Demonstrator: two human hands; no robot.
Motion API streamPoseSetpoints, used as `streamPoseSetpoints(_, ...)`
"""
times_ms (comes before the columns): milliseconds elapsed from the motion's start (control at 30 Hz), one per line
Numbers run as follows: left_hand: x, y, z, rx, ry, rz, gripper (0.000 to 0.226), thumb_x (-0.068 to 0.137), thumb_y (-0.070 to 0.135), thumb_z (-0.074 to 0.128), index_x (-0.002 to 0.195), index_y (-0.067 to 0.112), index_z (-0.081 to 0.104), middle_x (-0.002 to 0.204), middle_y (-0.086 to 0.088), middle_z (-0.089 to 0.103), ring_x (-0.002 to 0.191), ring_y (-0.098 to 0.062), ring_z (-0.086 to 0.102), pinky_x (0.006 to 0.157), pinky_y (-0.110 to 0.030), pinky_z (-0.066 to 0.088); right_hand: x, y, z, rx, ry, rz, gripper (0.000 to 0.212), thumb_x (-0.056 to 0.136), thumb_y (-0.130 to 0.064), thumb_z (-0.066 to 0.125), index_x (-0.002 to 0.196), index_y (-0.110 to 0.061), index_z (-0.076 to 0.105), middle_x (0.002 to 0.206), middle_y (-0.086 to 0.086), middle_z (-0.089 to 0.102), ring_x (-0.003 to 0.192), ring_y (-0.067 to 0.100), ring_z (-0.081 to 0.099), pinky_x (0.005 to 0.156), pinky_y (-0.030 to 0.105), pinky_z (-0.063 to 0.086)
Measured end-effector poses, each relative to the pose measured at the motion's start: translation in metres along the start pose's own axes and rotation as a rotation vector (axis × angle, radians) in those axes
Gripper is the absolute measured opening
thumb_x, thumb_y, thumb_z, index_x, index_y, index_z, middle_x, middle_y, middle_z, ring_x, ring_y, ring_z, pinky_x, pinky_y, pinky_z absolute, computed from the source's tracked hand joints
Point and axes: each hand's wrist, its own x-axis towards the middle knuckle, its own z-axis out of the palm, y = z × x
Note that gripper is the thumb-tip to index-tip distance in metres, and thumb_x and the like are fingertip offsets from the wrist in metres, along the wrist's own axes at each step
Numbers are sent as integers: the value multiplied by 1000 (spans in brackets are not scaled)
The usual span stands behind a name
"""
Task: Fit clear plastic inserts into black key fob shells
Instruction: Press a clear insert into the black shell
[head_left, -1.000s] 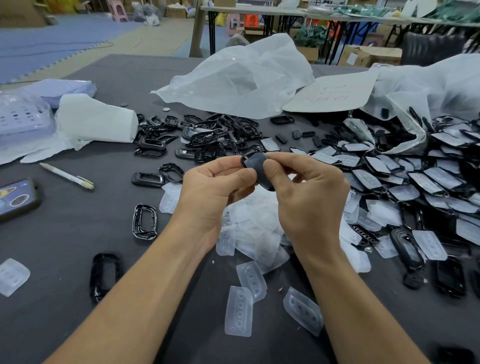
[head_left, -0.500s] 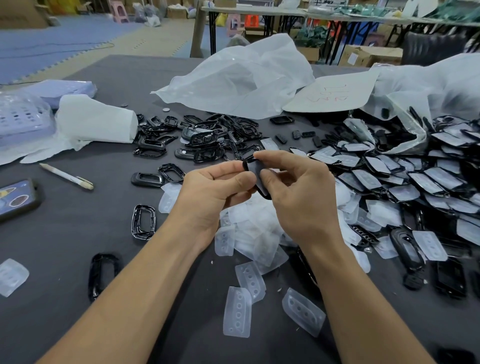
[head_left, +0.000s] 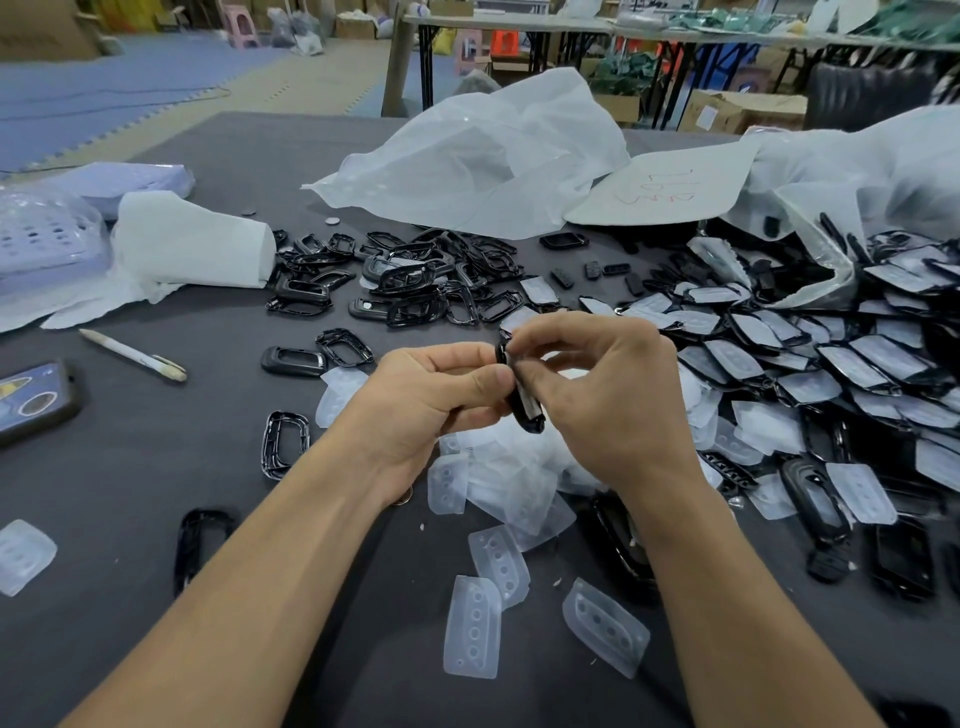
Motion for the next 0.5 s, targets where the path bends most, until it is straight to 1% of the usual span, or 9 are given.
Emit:
streamPoseSetpoints(67,-1,1,0,16,-28,-14,24,69,18,81,90,9,82,88,-12,78,81,-20,76,72,-21,61,-1,-1,-1,-20,38,-37,15,80,-10,81,78,-25,78,79,-14,75,75,9,72,70,33,60)
streamPoseSetpoints(167,-2,4,0,35,-24,-33,33,68,20,82,98,6,80,93,-14,79,85,-21,77,70,-20,60,-2,-1,2,-48,61,-64,15,83,-11,77,75,-24,76,71,-14,72,70,9,71,66,31,59)
streamPoseSetpoints(233,-2,5,-1,39,-18,-45,34,68,22,82,99,8,81,93,-13,79,85,-19,77,67,-17,58,-1,-1,5,45,53,5,20,86,-5,73,75,-22,73,67,-10,71,62,10,70,60,28,58)
streamPoseSetpoints(300,-2,6,-2,54,-19,-54,32,67,24,82,97,13,82,93,-10,79,84,-16,77,65,-16,57,0,-1,4,155,37,56,24,87,0,70,76,-21,72,72,-7,73,62,7,70,57,22,56)
streamPoseSetpoints(333,-2,6,-3,62,-26,-55,31,68,24,81,97,13,82,93,-9,79,85,-15,77,65,-15,57,1,-2,3,172,14,51,25,87,1,70,78,-22,73,77,-8,74,67,5,71,62,20,57)
streamPoseSetpoints(367,-3,6,-3,69,-37,-54,31,68,25,81,97,14,83,93,-9,79,85,-15,77,67,-16,58,1,-3,1,159,-17,34,25,86,1,71,80,-24,75,81,-11,75,76,5,72,69,22,59)
streamPoseSetpoints(433,-3,7,-4,80,-56,-48,33,68,27,81,98,13,82,93,-10,79,87,-16,76,75,-20,60,0,-7,0,125,-59,2,27,83,0,75,86,-26,79,89,-14,76,90,9,73,82,31,60)
streamPoseSetpoints(467,-3,7,-4,79,-62,-47,32,70,27,81,98,12,82,93,-10,79,88,-17,76,78,-22,61,0,-8,-1,137,-63,1,28,82,0,77,87,-26,81,92,-14,77,95,9,73,85,34,60)
streamPoseSetpoints(500,-3,7,-5,67,-76,-48,28,72,25,79,96,12,82,92,-11,78,88,-18,75,79,-23,61,-1,-9,-1,154,-59,7,28,81,1,78,88,-26,82,95,-14,77,97,9,73,87,35,60)
